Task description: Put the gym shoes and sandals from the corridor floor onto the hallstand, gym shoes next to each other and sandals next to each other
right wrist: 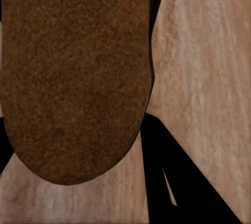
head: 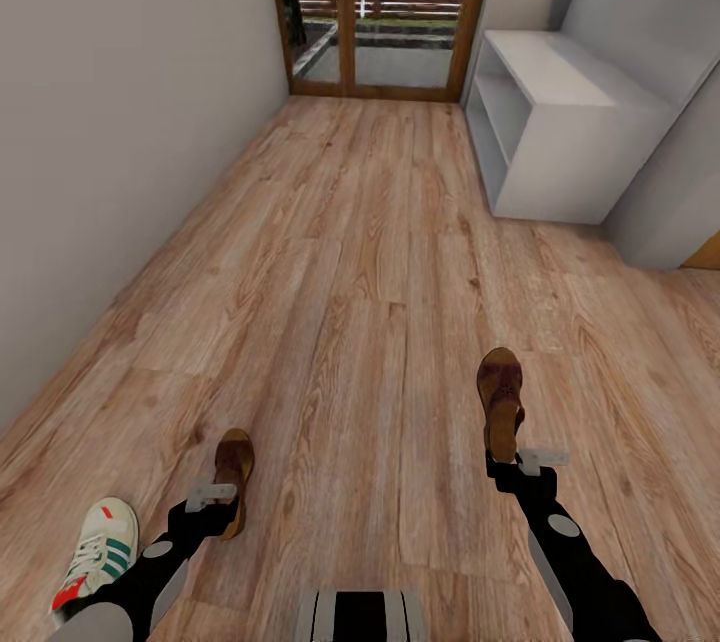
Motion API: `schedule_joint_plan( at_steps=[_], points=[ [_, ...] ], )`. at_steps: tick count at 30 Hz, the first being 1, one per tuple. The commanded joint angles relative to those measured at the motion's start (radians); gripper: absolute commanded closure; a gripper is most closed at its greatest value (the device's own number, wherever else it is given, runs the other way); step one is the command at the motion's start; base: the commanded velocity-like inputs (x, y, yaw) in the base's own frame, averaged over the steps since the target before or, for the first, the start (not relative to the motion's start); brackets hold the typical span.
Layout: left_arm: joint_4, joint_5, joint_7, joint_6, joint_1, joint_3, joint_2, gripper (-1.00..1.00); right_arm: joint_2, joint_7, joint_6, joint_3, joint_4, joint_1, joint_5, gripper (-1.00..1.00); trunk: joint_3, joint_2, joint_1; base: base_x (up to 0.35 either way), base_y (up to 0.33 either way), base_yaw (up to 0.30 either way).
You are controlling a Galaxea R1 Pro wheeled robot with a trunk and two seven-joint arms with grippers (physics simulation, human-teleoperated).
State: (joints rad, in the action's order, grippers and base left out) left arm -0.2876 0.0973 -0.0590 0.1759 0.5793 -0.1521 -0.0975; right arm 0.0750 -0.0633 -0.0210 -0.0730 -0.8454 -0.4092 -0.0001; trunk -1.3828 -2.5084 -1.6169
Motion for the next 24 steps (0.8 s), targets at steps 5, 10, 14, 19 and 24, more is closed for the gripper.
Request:
schedule_joint_plan(
  at_steps=[5,10,14,19,24],
  points=[
    [0.0,0.01,-0.004,0.004,0.001,-0.009,0.001,-1.0,0.0,-0.003,-0.002,0.001,0.0,0.0,-0.004,1.0,-0.027,-0.001,-0.002,0.0,0.0,0.0],
    [-0.001,0.01,-0.004,0.005,0.001,-0.009,0.001,-1.0,0.0,-0.003,-0.002,0.001,0.0,0.0,-0.004,1.0,-0.047,-0.002,-0.003,0.0,0.0,0.0],
    [-0.007,0.006,-0.004,0.008,0.001,-0.01,0.001,-1.0,-0.001,-0.003,-0.003,0.001,-0.001,0.0,-0.004,1.0,-0.051,-0.002,-0.003,0.0,0.0,0.0],
    [-0.007,0.002,-0.004,0.048,0.001,-0.01,0.001,-1.0,0.0,-0.003,-0.003,0.0,-0.001,0.0,-0.004,1.0,-0.052,-0.002,-0.003,0.0,0.0,0.0],
    [-0.003,0.001,-0.003,0.084,0.001,-0.011,0.001,-1.0,0.0,-0.003,-0.003,-0.001,-0.013,0.0,-0.004,1.0,-0.064,-0.003,-0.005,0.0,0.0,0.0]
  ],
)
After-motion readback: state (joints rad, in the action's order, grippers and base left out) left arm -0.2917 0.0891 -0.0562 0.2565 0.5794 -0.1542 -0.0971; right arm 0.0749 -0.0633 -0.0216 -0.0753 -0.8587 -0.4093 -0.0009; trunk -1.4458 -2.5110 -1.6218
